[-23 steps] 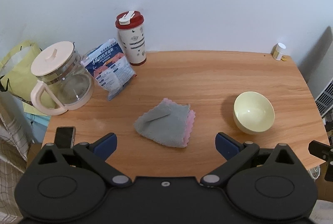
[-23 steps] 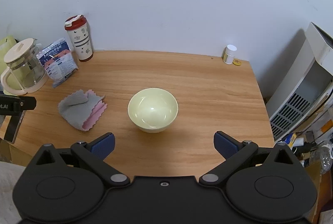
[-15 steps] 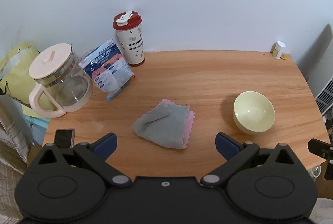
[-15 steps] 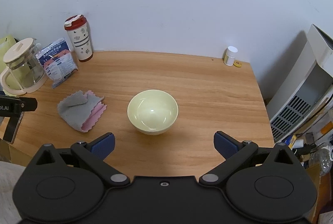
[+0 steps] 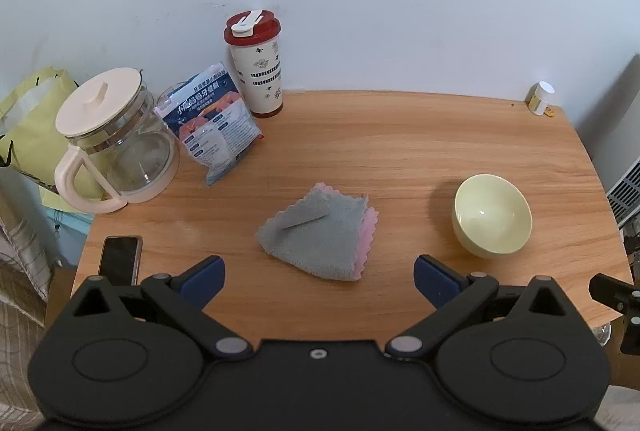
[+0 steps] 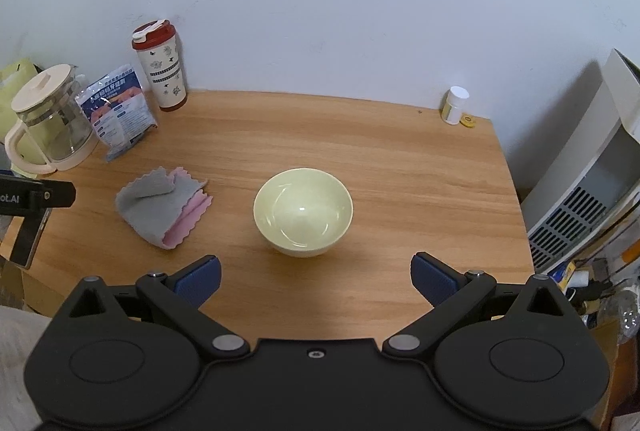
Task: Clean bowl
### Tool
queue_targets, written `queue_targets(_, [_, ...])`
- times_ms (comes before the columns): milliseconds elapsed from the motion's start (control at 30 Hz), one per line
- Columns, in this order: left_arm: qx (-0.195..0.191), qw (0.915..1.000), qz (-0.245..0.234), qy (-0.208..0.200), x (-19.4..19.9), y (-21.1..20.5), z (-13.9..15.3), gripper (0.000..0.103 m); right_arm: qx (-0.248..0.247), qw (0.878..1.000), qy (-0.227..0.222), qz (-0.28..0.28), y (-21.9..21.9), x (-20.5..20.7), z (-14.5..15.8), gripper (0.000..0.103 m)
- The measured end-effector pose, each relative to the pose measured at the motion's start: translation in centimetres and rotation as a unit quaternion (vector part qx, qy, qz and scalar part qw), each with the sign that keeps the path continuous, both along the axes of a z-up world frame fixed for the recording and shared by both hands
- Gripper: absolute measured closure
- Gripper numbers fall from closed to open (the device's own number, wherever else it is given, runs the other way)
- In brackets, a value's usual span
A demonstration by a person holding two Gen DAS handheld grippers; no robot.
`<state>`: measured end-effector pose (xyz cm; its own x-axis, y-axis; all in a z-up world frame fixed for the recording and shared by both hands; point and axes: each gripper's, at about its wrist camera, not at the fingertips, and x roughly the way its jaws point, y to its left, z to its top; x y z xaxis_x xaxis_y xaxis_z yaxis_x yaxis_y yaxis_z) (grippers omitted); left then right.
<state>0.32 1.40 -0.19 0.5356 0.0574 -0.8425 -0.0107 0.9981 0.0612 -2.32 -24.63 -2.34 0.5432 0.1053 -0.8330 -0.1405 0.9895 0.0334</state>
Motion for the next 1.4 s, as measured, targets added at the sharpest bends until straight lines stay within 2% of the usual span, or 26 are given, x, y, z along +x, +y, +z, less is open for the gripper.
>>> queue_targets(67, [0.013, 0.9999, 0.003, -0.001, 0.3, -1.4, -0.3, 0.000, -0.003, 1.000, 0.000, 0.003, 0.1, 0.0, -0.1, 0.000])
queue_targets(633, [0.016, 0.9998, 0.009, 0.003, 0.7, -1.9, -0.9, 0.000, 0.001, 1.000, 0.000, 0.002, 0.1, 0.1, -0.1, 0.000])
queue_targets(1400, [0.007, 0.9997, 0.009, 0.019, 0.1, -0.6, -1.3, 0.000, 0.011, 1.000, -0.001, -0.010, -0.5, -0.2, -0.1, 0.000])
